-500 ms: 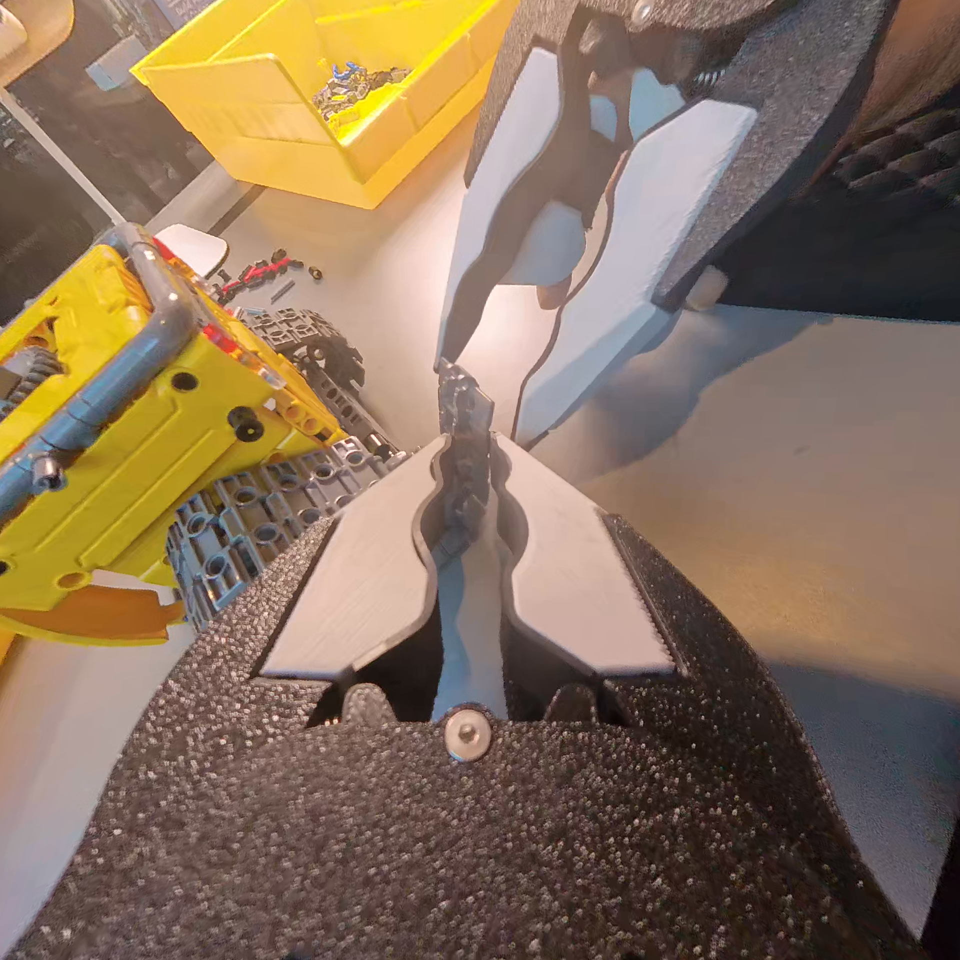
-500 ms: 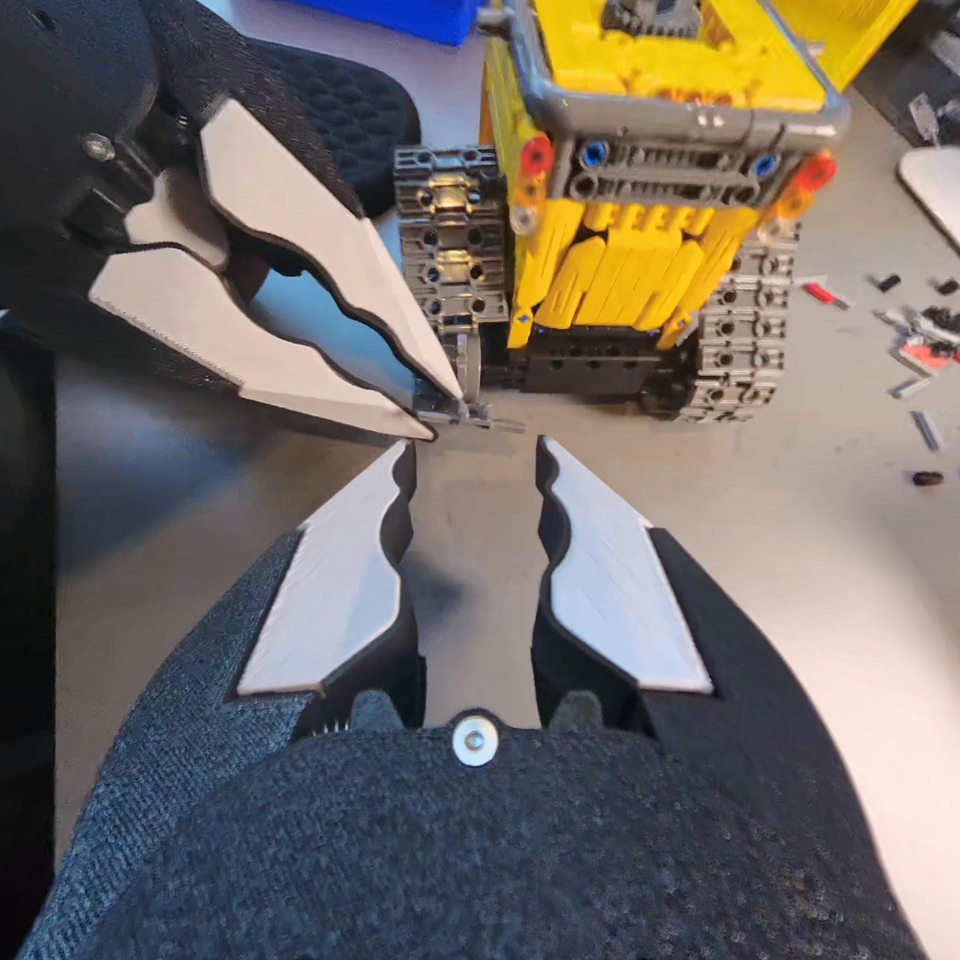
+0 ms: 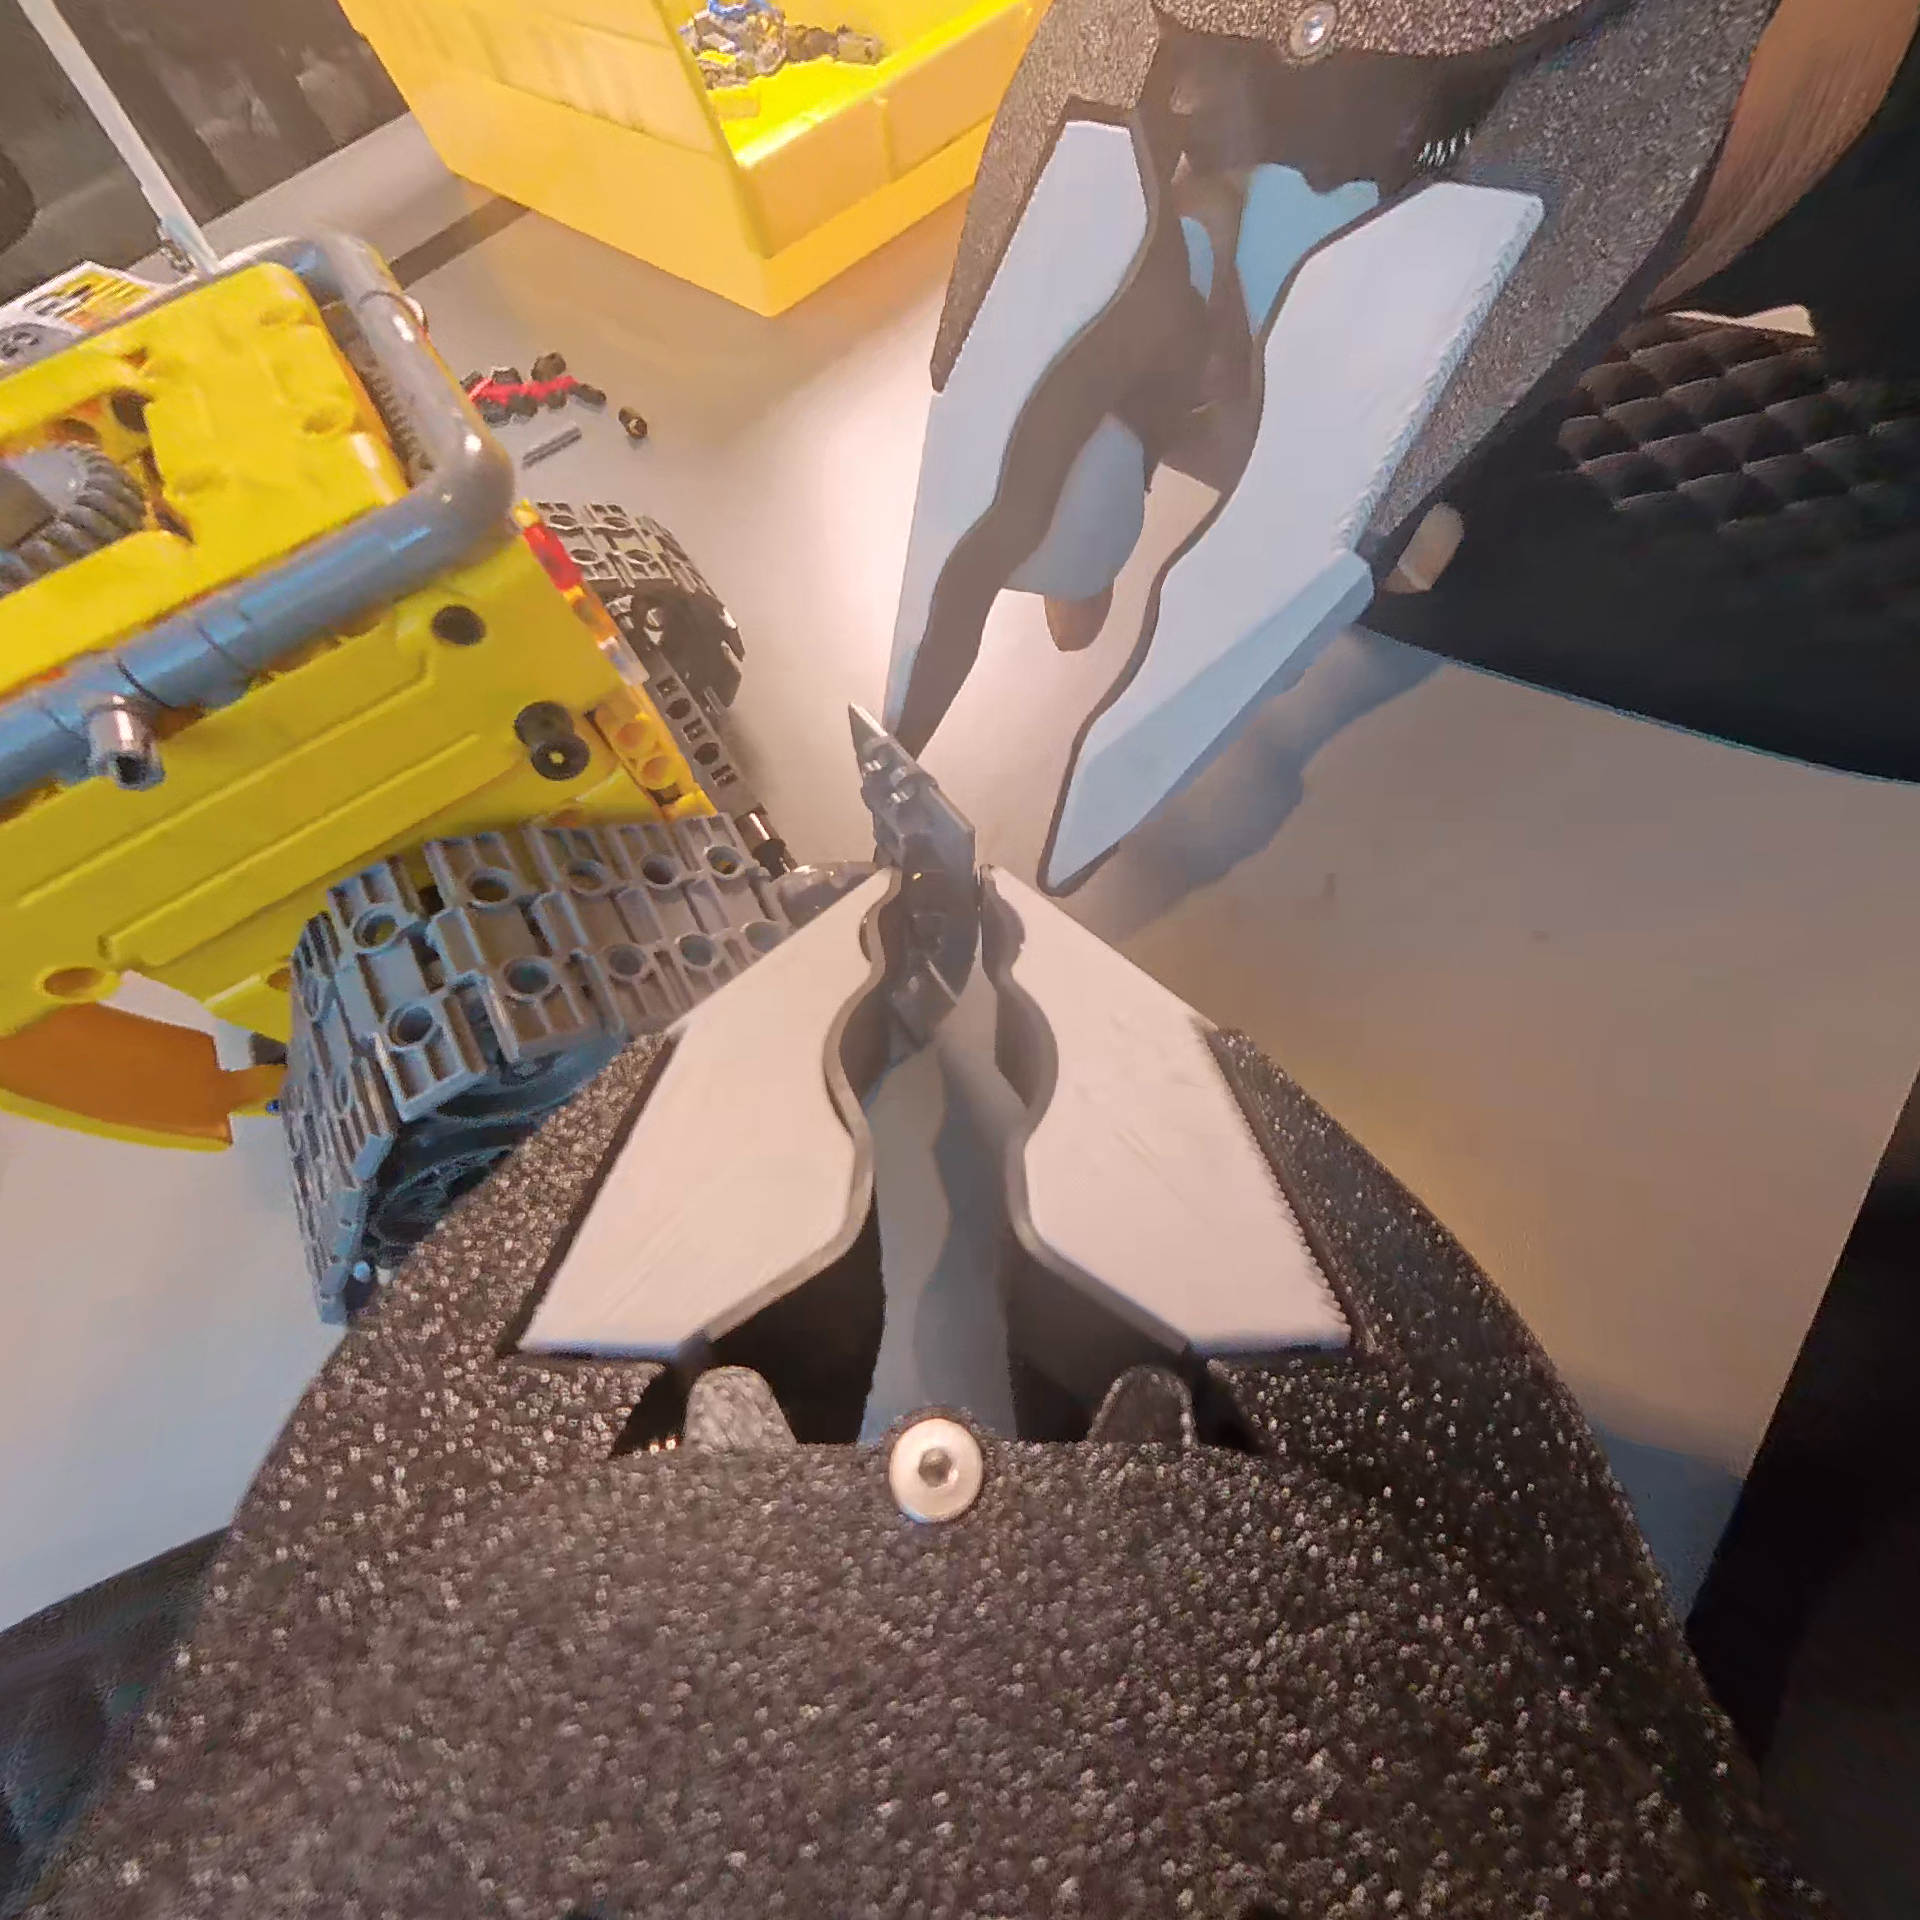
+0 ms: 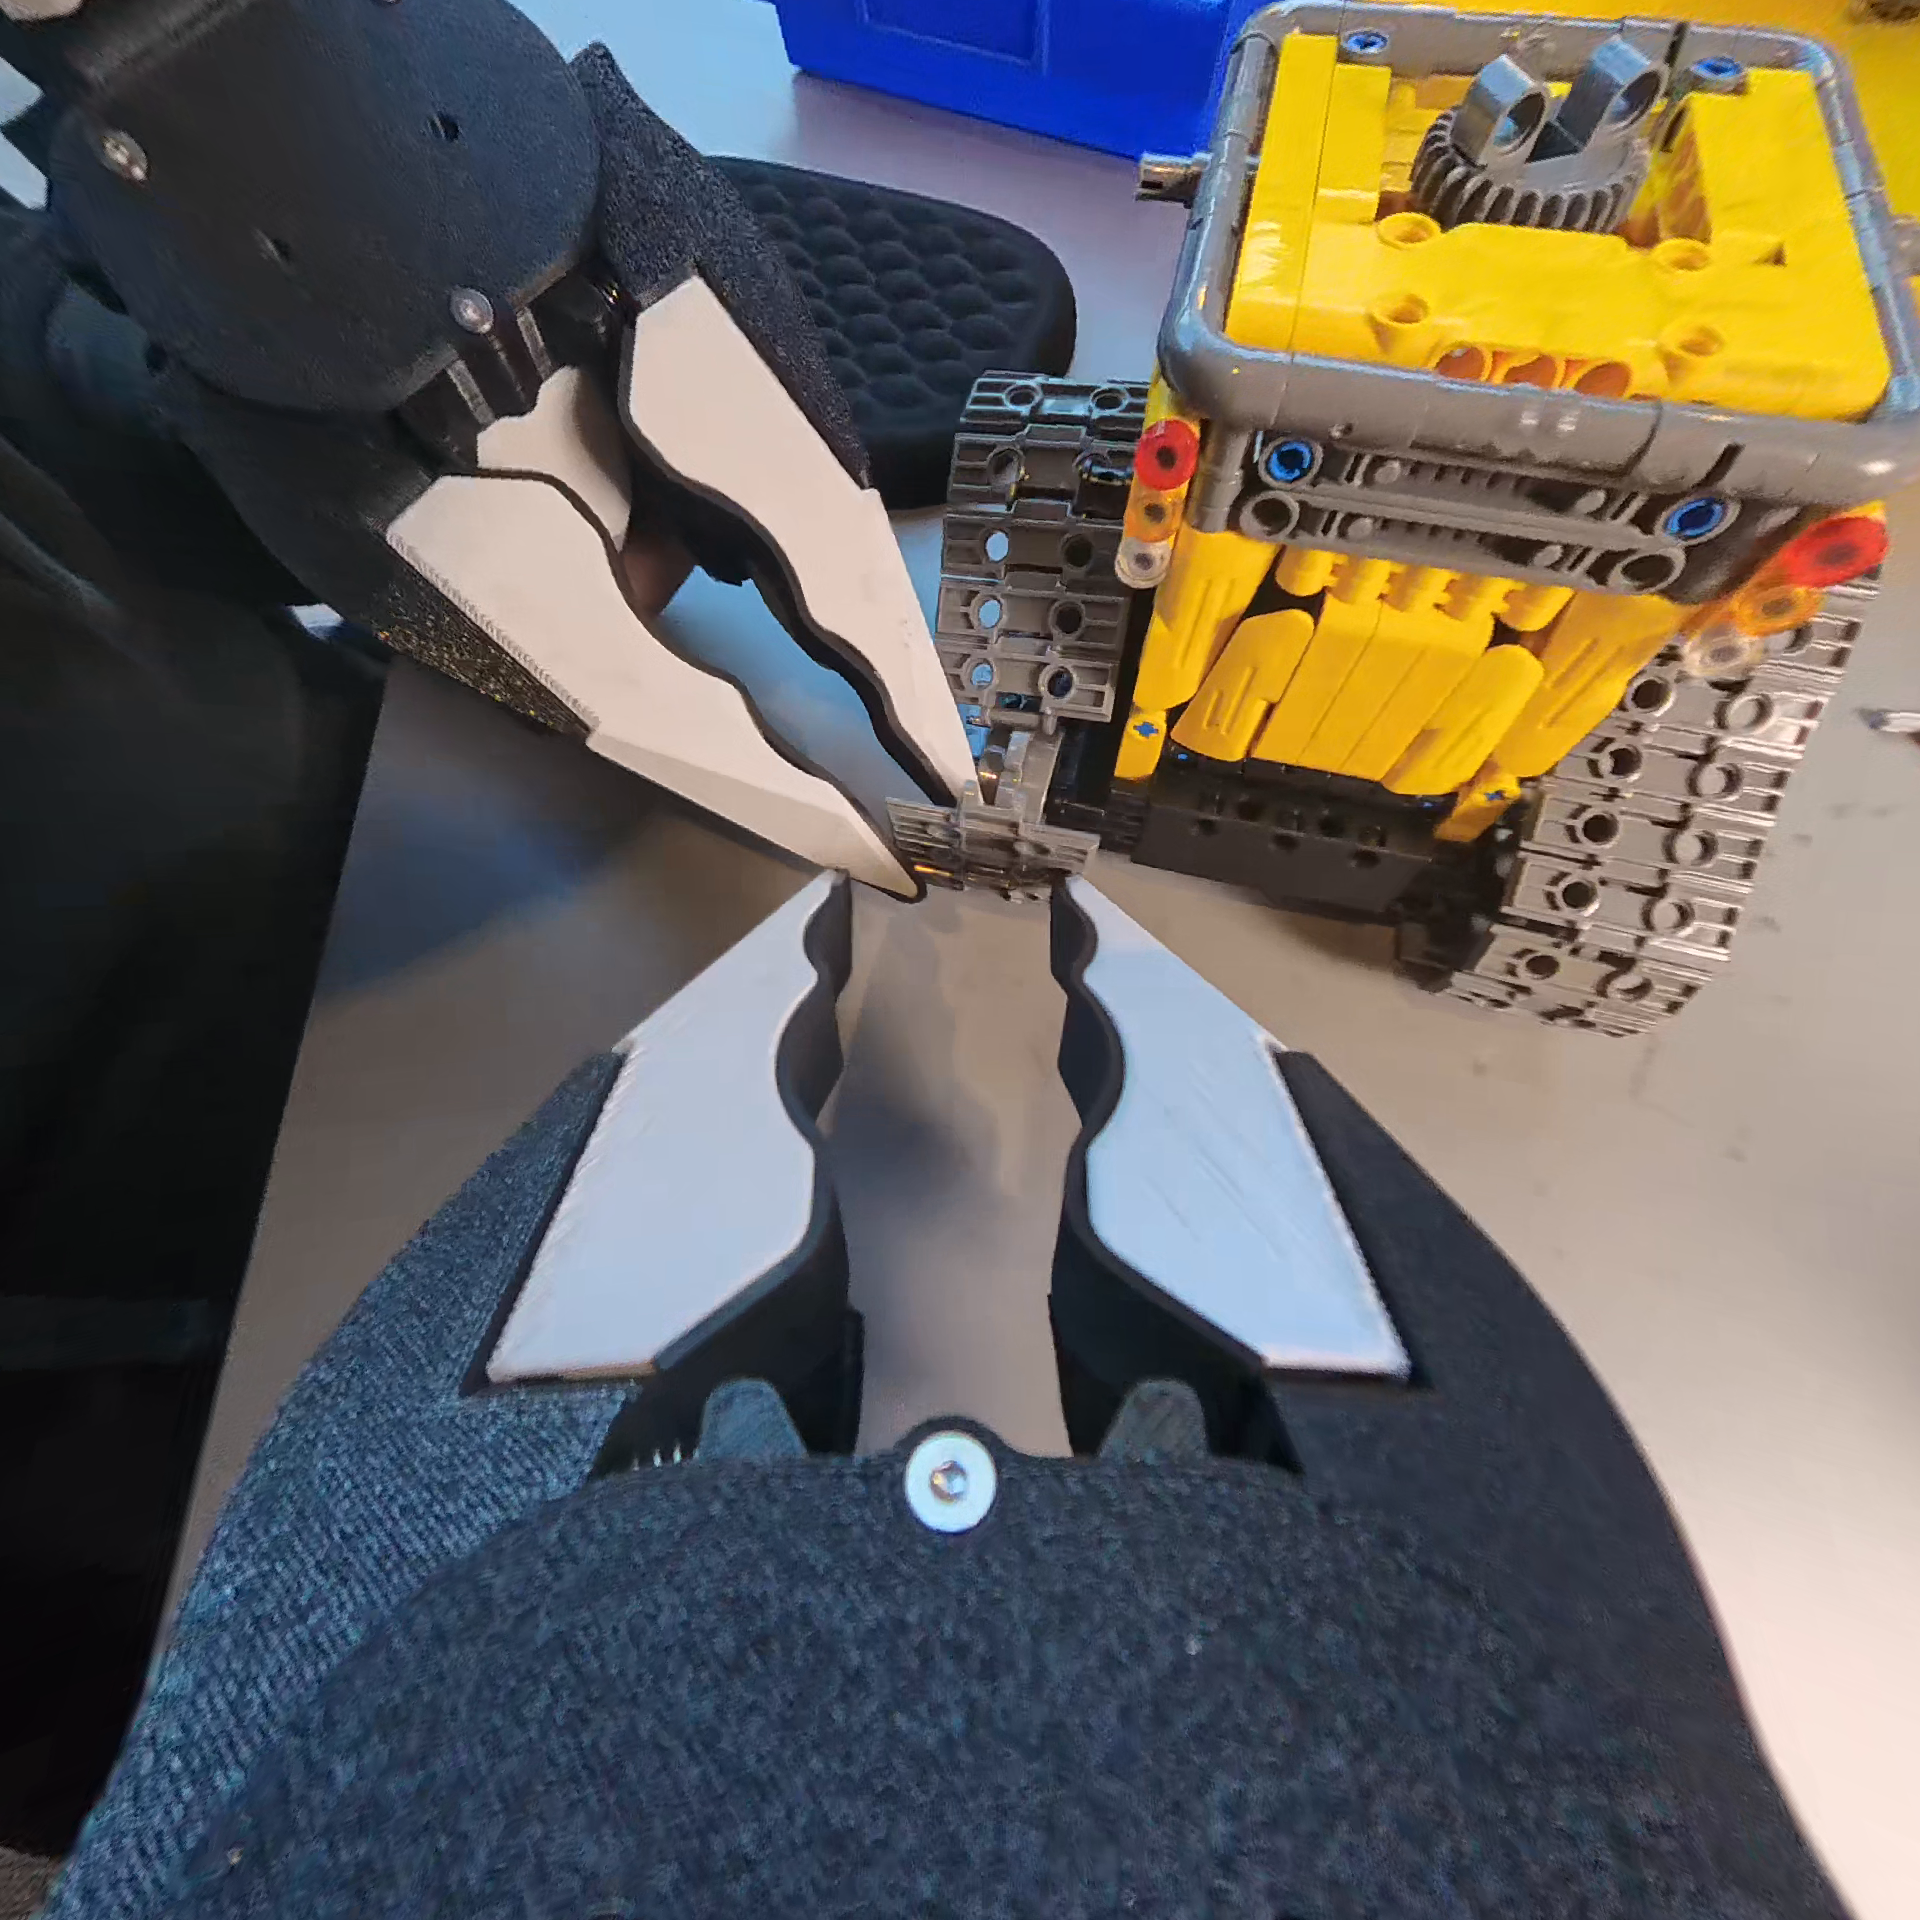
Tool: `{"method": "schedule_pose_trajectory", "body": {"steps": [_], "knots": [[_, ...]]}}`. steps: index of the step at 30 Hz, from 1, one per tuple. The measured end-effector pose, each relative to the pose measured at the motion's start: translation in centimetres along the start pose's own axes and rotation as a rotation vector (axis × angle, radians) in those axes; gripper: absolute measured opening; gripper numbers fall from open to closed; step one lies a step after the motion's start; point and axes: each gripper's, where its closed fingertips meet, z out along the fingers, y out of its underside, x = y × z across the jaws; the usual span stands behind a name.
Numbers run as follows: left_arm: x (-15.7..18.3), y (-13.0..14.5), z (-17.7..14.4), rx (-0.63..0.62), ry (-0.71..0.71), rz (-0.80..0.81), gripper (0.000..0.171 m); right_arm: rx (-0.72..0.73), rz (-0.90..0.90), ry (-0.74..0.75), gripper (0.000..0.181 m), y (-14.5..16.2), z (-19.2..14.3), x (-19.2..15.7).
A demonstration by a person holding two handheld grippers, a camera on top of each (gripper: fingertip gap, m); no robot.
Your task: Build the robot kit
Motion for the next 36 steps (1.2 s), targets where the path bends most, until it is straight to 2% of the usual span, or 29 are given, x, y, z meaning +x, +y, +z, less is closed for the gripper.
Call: {"method": "schedule_pose_trajectory", "body": {"steps": [3, 8, 14, 16, 18, 20, 28, 31, 36], "knots": [[-0.3, 0.0, -0.2, 0.007, 0.002, -0.036, 0.012, 0.05, 0.117, -0.106, 0.052, -0.6, -0.3, -0.6], [-0.4, 0.4, -0.2, -0.016, -0.036, -0.007, 0.011, 0.069, 0.228, -0.087, 0.048, -1.0, 0.2, 0.3], [-1.1, 0.7, -0.6, -0.023, -0.089, -0.017, 0.01, 0.056, 0.263, -0.063, 0.048, -1.1, 1.2, 0.4], [-1.2, 0.8, -0.7, -0.022, -0.097, -0.013, 0.009, 0.067, 0.284, -0.051, 0.044, -1.2, 1.2, 0.6], [-1.1, 0.9, -0.8, -0.022, -0.084, -0.017, 0.01, 0.086, 0.3, -0.007, 0.027, -1.3, 1.3, 1.3], [-1.1, 0.9, -1.0, -0.019, -0.079, -0.025, 0.009, 0.072, 0.282, -0.006, 0.03, -1.3, 1.6, 1.0], [-1.3, 1.2, -1.4, -0.02, -0.056, -0.057, 0.01, 0.084, 0.151, 0.045, 0.025, -1.7, 2.0, 1.0], [-0.7, 1.5, -1.7, -0.028, -0.004, -0.089, 0.017, 0.088, 0.154, 0.03, 0.024, -1.8, 2.1, 1.1], [-0.4, 1.9, -4.6, -0.057, 0.087, -0.083, 0.017, 0.09, 0.135, 0.018, 0.021, -2.0, 2.3, 1.2]]}}
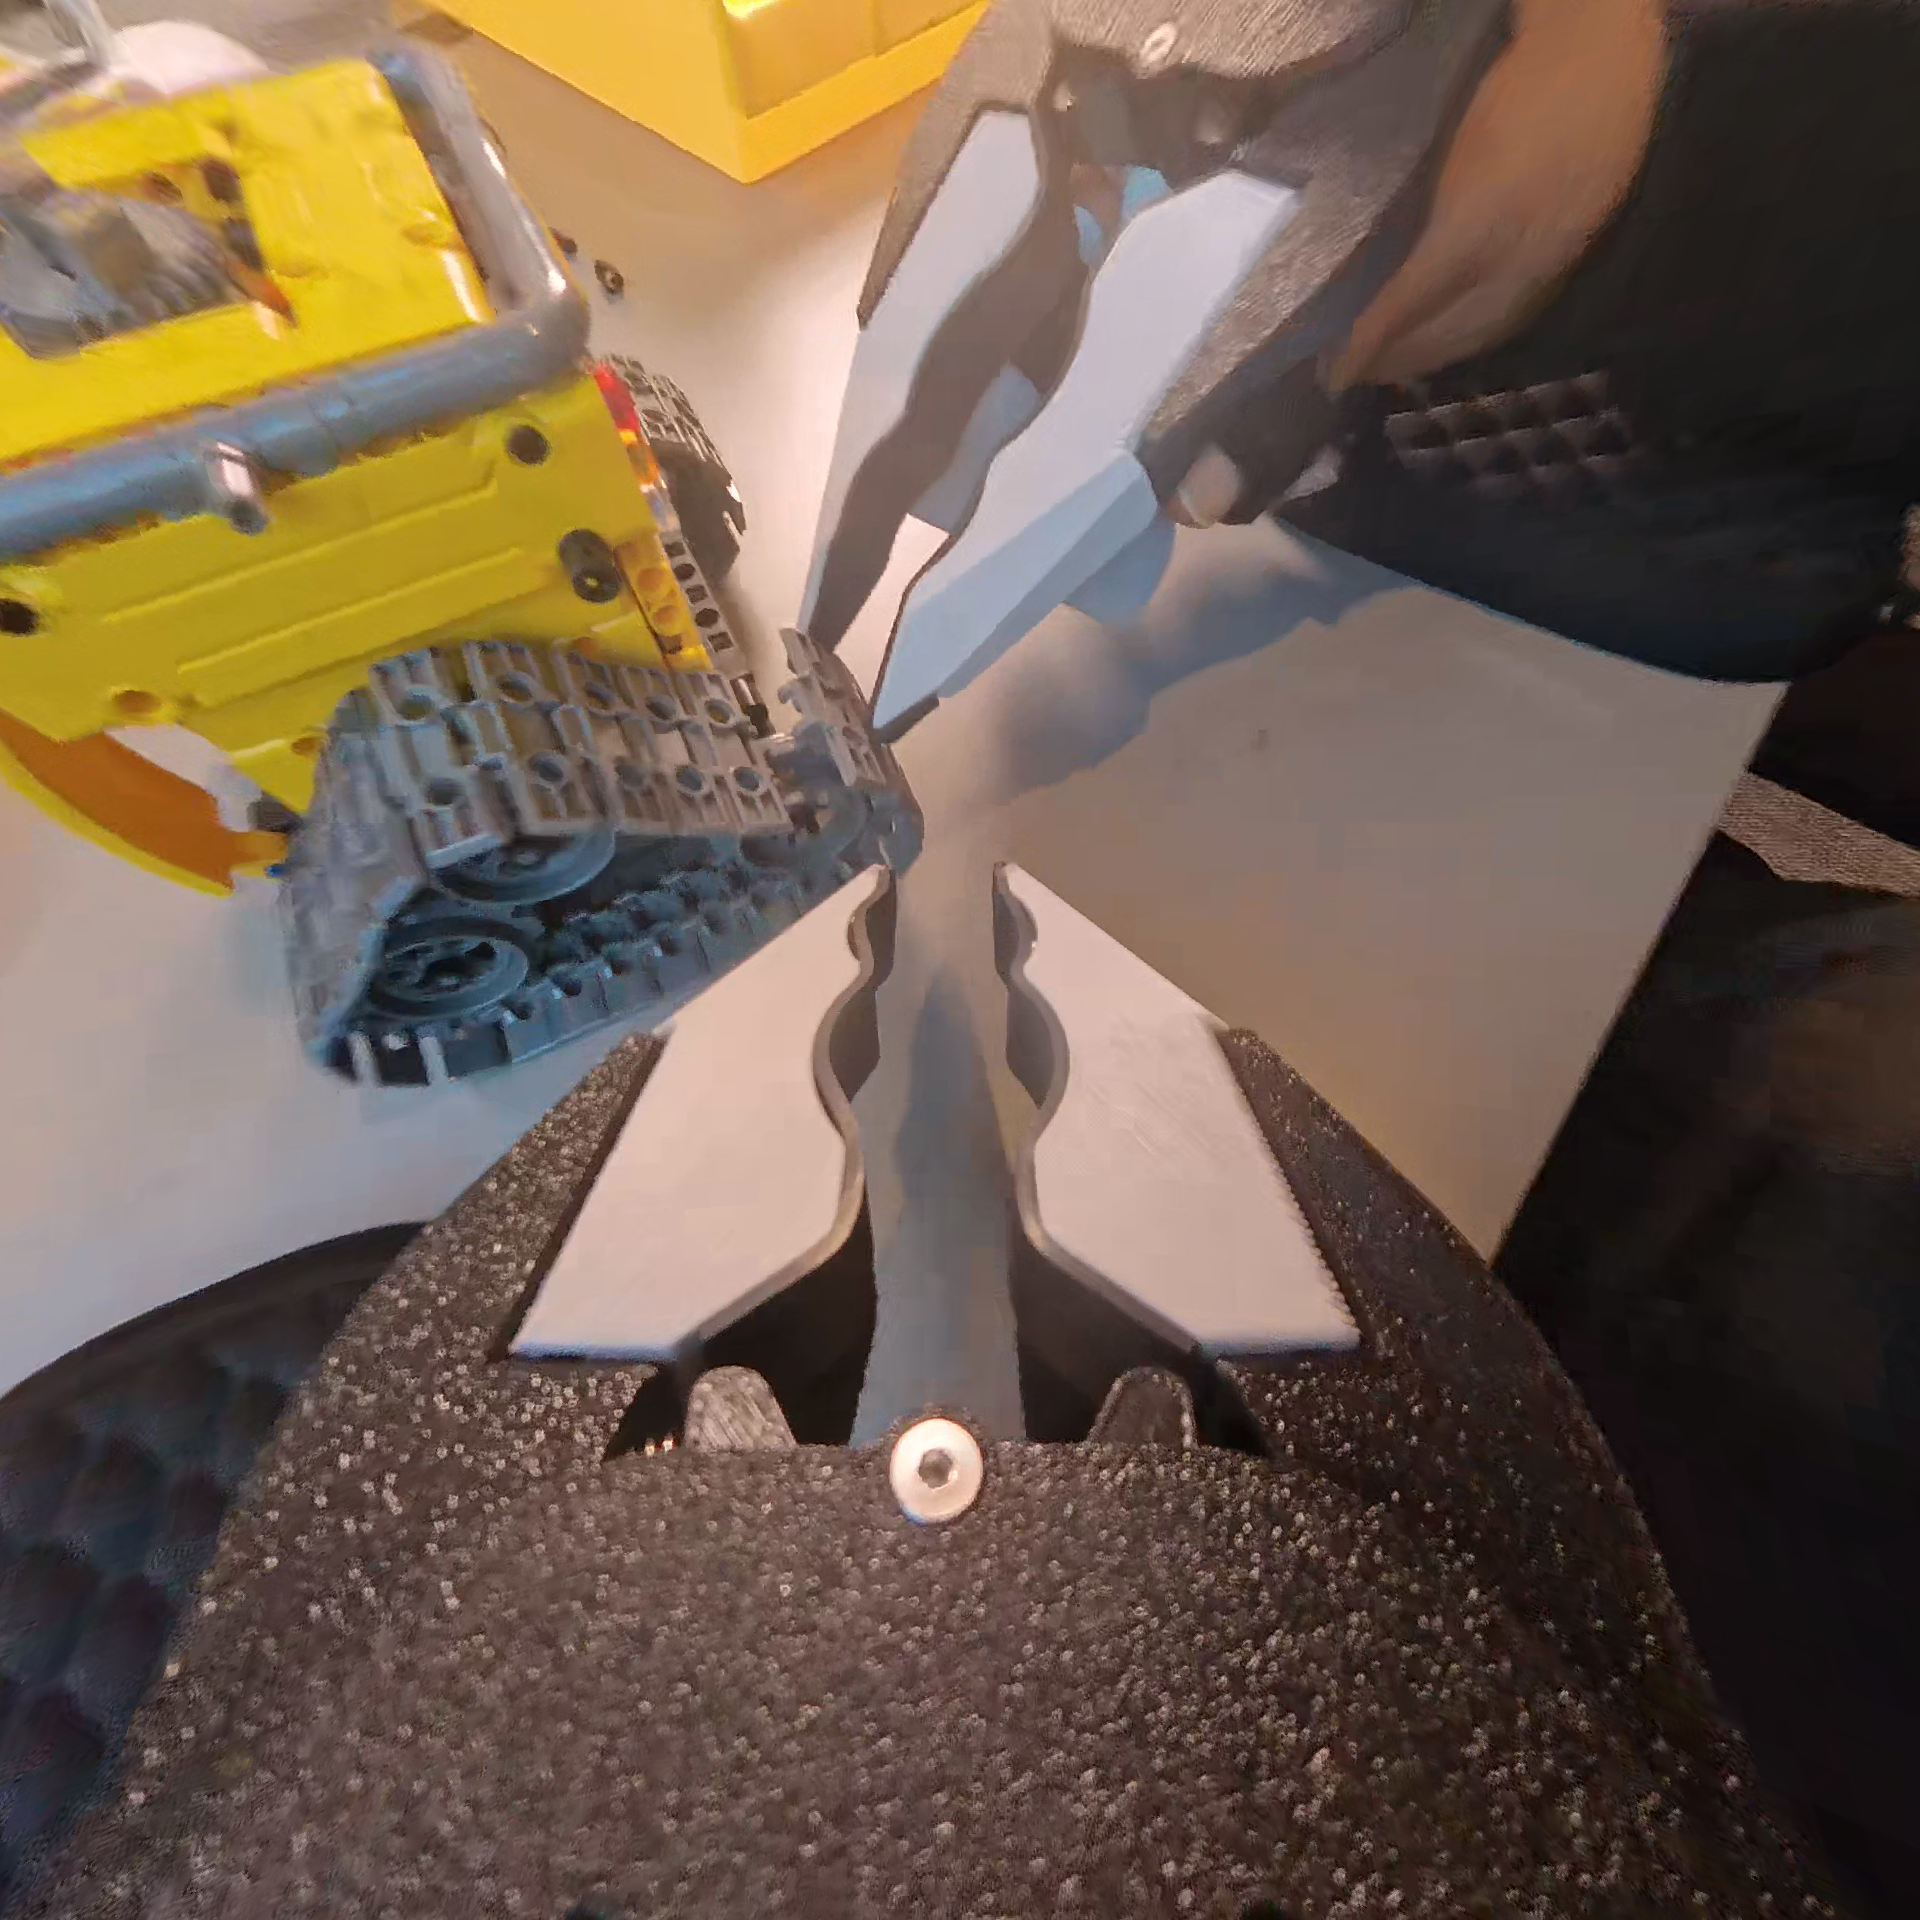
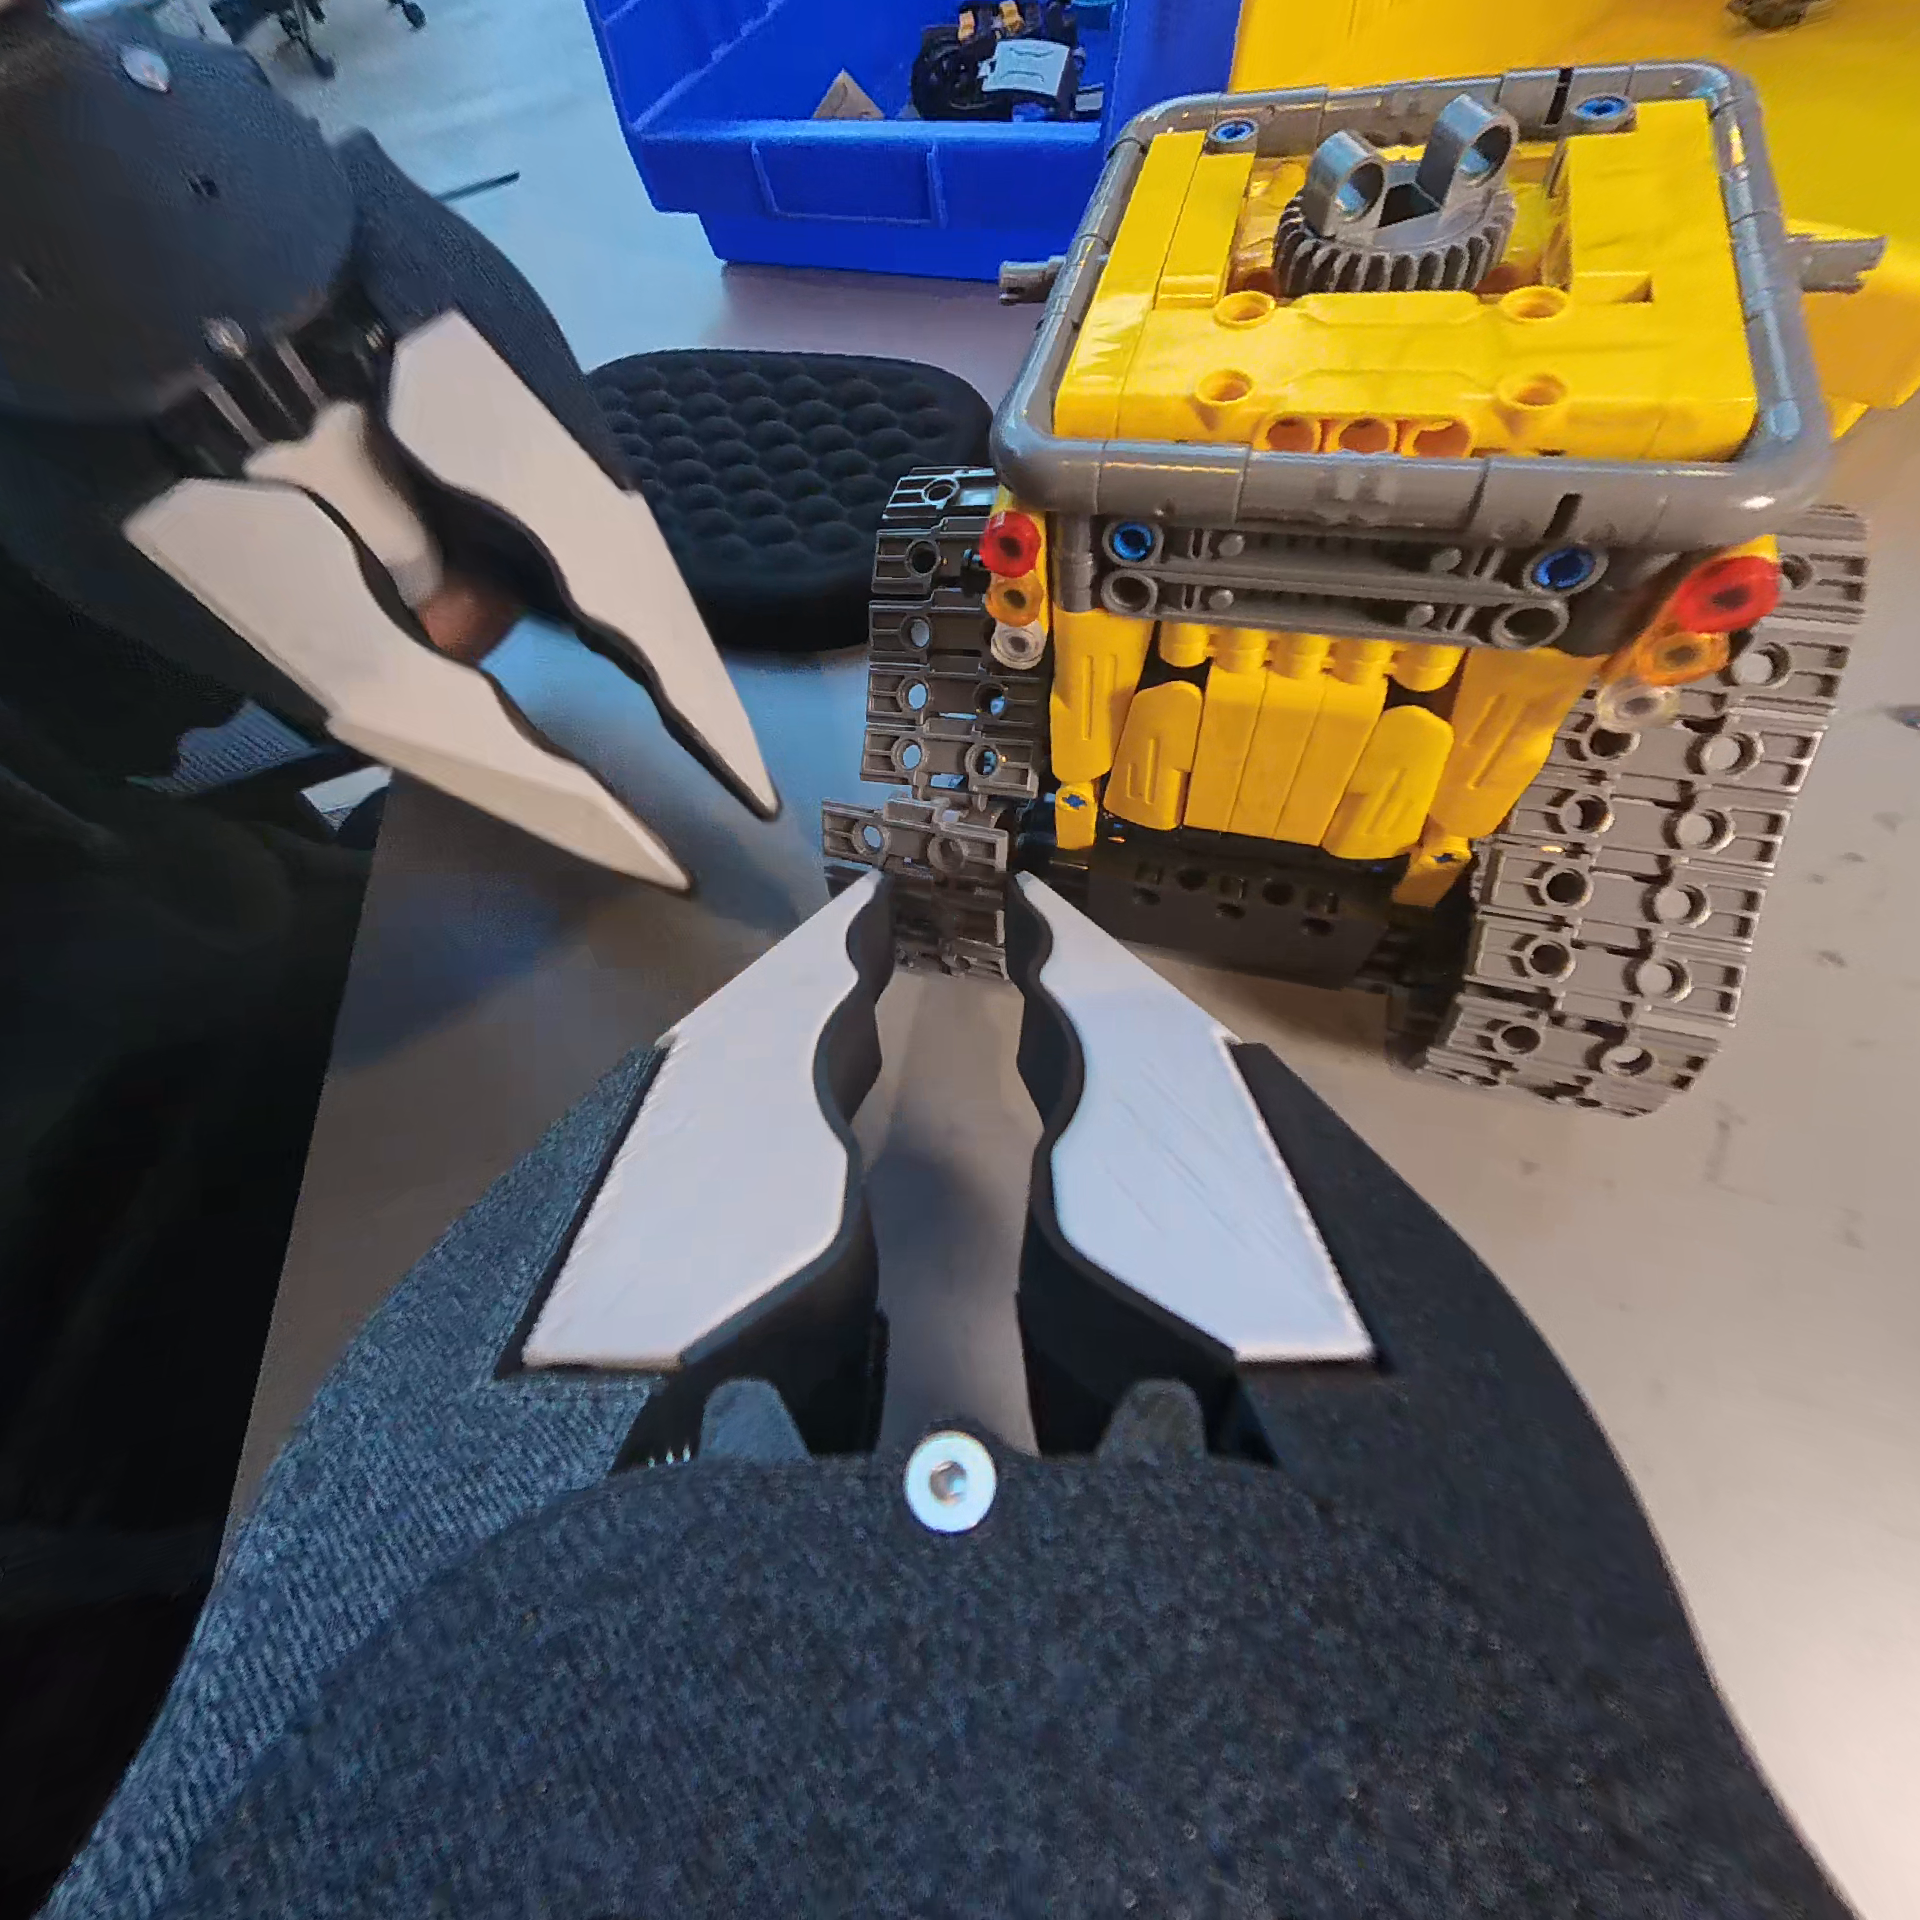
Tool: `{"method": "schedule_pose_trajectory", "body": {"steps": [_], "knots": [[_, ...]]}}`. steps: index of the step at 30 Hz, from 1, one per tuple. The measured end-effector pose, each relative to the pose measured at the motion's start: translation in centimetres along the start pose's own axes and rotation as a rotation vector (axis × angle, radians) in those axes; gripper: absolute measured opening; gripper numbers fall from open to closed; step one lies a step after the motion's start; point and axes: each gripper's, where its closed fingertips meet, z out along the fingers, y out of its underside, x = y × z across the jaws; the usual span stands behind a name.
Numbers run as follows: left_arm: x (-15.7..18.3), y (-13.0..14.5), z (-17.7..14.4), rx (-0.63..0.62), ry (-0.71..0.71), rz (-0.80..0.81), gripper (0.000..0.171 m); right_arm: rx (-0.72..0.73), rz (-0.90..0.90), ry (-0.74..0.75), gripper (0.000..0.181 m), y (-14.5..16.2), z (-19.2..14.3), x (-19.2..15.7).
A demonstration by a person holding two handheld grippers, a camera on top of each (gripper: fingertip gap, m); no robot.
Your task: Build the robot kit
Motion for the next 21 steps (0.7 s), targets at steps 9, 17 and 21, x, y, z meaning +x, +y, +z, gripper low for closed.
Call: {"method": "schedule_pose_trajectory", "body": {"steps": [9, 17, 21], "knots": [[-3.1, -2.0, -2.9, 0.145, 0.367, -0.505, 0.028, 0.01, -0.009, 0.005, 0.02, -0.4, 0.6, 0.0], [-3.5, -2.0, -0.2, 0.222, 0.274, -0.632, 0.008, 0.026, 0.022, 0.041, 0.02, -0.6, 1.1, 0.5], [-3.6, -2.4, 0.1, 0.273, 0.248, -0.661, 0.0, 0.021, 0.033, 0.044, 0.021, -0.7, 1.3, 0.6]]}}
